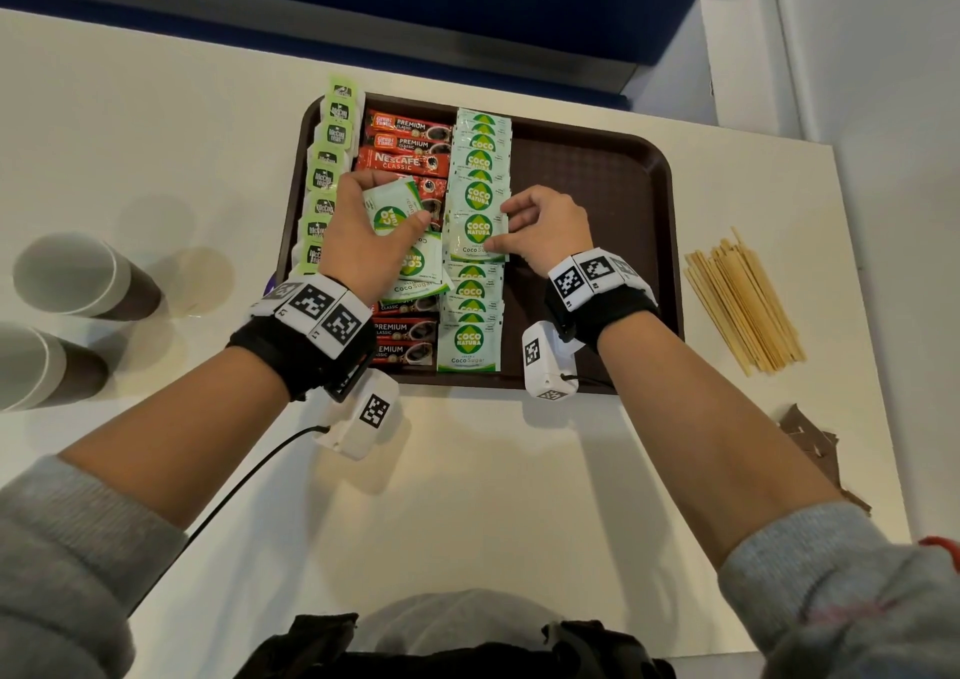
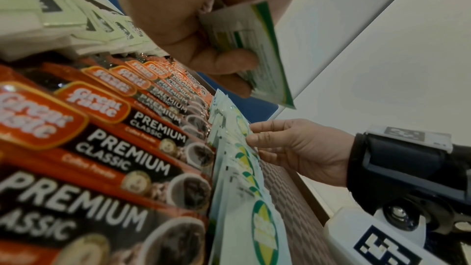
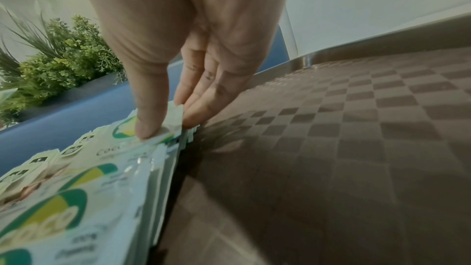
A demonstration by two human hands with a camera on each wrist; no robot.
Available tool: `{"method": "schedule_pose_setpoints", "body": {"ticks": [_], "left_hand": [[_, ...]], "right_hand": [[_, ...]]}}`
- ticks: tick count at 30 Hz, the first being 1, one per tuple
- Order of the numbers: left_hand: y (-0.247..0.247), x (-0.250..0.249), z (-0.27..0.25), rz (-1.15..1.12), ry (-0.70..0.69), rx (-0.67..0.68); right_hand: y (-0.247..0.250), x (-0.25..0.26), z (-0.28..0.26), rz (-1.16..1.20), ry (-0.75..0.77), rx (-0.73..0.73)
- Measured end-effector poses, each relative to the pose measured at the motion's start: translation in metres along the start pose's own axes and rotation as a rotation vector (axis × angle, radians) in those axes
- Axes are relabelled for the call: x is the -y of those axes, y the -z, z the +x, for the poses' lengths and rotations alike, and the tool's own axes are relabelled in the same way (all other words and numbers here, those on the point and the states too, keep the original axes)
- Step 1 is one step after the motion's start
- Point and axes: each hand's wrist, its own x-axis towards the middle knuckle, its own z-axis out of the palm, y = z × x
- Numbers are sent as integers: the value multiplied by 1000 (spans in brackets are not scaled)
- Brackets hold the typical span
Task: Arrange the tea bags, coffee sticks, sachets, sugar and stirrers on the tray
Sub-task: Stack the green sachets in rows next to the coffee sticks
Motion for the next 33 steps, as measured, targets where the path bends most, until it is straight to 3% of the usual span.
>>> {"method": "schedule_pose_setpoints", "body": {"ticks": [14,33], "left_hand": [[0,0,1,14,-5,-4],[-1,1,1,13,7,-7]], "right_hand": [[3,2,14,76,47,-133],[1,2,12,69,8,-123]]}}
